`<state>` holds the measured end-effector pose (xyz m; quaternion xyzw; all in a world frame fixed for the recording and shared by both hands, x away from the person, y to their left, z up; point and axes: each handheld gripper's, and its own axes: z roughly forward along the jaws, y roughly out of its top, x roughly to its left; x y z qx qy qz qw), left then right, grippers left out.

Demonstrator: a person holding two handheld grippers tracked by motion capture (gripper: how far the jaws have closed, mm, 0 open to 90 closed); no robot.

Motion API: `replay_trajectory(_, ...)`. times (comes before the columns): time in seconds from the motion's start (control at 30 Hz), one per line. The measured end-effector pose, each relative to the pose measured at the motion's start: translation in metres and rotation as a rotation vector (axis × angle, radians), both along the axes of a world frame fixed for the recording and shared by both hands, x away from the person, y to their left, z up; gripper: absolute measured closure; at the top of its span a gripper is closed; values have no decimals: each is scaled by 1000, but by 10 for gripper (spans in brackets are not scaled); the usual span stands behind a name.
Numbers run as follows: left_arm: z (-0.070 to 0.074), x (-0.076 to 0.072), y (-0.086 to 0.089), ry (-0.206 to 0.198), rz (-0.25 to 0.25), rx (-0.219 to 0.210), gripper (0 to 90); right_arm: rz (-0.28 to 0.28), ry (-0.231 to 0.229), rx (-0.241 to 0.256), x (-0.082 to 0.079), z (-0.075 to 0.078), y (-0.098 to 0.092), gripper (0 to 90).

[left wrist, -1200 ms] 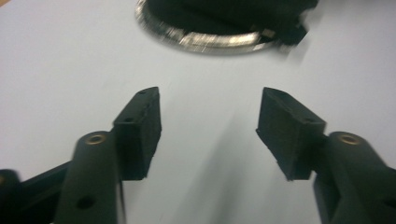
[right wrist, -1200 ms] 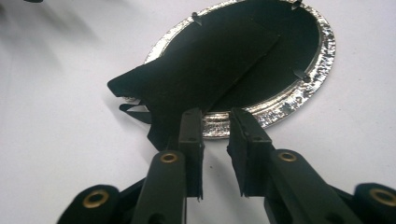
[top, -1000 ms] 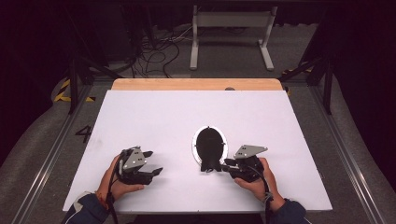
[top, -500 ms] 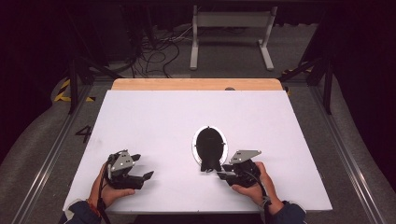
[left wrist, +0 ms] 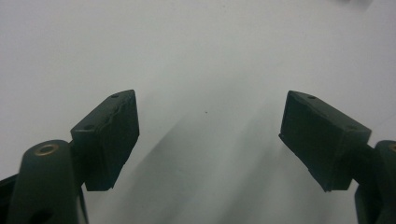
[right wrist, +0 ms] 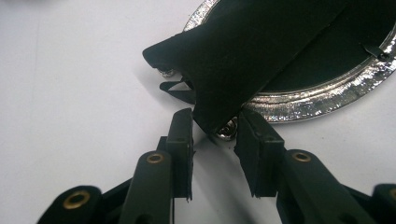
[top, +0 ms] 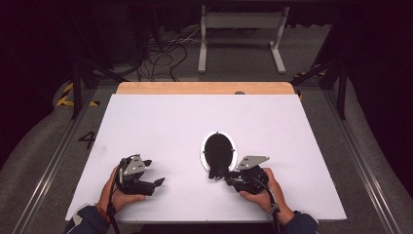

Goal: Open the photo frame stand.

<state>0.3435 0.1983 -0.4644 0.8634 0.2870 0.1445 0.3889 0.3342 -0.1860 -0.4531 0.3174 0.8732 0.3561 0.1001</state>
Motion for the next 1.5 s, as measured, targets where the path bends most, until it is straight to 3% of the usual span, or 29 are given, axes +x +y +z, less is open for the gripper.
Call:
replay_trajectory(0.1, 0, 1, -3, -4, -10, 11, 202, -8, 4, 11, 0, 0, 1, 627)
replay_trajectory(0.27, 0, 0, -5, -11, -21, 26, 199, -18, 49, 90, 4, -2, -3, 621)
replay_trajectory(0.47, -2, -1, -8, -32, -14, 56, 197, -43, 184, 277, 19, -9, -17, 605)
replay_trajectory(0.6, -1, 0, -15, -31, -28, 48, 197, -66, 252, 359, 25, -11, -22, 611)
replay_trajectory(0.67, -1, 1, -18, -24, -32, 43, 197, -73, 268, 377, 27, -11, -23, 611)
replay_trajectory(0.73, 0, 5, -24, -27, -43, 44, 197, -88, 318, 430, 31, -13, -25, 616)
replay_trajectory(0.77, 0, 7, -26, -25, -49, 39, 197, -106, 361, 480, 33, -14, -26, 618)
replay_trajectory(0.9, 1, 15, -39, -14, -73, 35, 199, -155, 434, 544, 39, -18, -25, 618)
replay_trajectory(1.03, 2, 21, -51, -18, -89, 46, 200, -157, 442, 566, 41, -18, -24, 602)
replay_trajectory(1.2, 3, 33, -62, 20, -100, 10, 203, -202, 495, 627, 47, -18, -25, 591)
replay_trajectory(1.33, 2, 43, -73, 30, -112, 9, 204, -226, 491, 645, 54, -20, -23, 596)
replay_trajectory(1.5, 2, 53, -84, 28, -106, 7, 235, -209, 485, 627, 57, -19, -21, 605)
